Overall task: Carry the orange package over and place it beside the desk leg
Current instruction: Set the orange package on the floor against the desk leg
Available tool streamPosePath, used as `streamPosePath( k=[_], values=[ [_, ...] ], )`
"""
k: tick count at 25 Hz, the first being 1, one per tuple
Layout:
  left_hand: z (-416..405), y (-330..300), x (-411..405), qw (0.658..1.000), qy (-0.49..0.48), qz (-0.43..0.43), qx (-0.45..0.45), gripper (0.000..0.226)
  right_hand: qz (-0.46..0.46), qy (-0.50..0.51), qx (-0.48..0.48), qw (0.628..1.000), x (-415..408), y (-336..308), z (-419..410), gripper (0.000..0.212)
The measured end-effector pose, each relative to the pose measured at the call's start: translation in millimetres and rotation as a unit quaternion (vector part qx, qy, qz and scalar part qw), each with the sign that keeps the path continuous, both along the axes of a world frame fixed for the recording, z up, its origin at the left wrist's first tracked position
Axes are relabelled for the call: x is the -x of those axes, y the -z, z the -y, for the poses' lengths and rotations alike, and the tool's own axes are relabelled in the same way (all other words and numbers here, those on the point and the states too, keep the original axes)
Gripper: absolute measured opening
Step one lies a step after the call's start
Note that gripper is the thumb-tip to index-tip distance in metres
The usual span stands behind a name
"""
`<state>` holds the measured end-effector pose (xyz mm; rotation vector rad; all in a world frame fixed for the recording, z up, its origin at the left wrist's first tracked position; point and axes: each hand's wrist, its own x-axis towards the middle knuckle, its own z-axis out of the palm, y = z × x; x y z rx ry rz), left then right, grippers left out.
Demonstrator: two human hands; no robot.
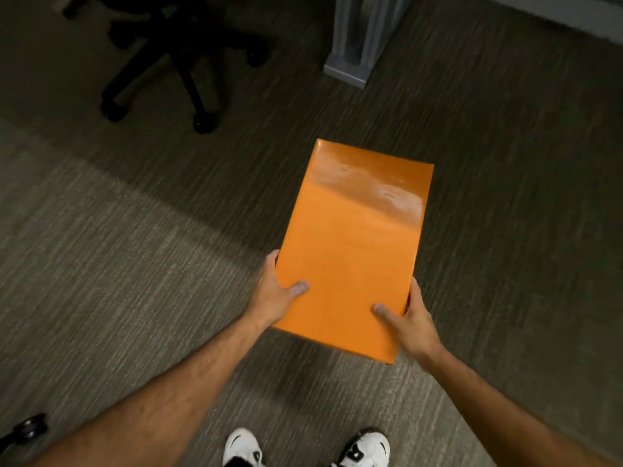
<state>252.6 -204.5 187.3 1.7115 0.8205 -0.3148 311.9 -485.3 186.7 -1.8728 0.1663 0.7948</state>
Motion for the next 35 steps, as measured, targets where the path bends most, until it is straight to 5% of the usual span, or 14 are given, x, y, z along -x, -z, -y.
streamPosePath(
  k=[9, 15, 18, 21, 28, 35],
  values=[
    [-6, 43, -147, 0.998, 0.046, 0.005, -0.037, 0.095, 0.041, 0.033, 0.076, 0.996, -125, 47, 1, 0.095],
    [-24, 55, -251, 0.997, 0.042, 0.045, -0.051, 0.075, 0.067, 0.046, 0.017, 0.997, -221, 68, -26, 0.073],
    [-29, 50, -287, 0.995, 0.050, 0.067, -0.062, 0.068, 0.090, 0.060, 0.010, 0.994, -262, 67, -26, 0.080],
    [-25, 48, -322, 0.993, 0.072, 0.083, -0.048, 0.067, 0.091, 0.046, 0.028, 0.994, -302, 59, -21, 0.109],
    [-9, 102, -428, 0.982, 0.118, 0.122, -0.081, 0.052, 0.101, 0.054, 0.062, 0.991, -396, 111, -2, 0.095],
    [-10, 178, -537, 0.988, 0.123, 0.077, -0.045, 0.089, 0.115, 0.072, 0.040, 0.990, -494, 184, 1, 0.088]
  ],
)
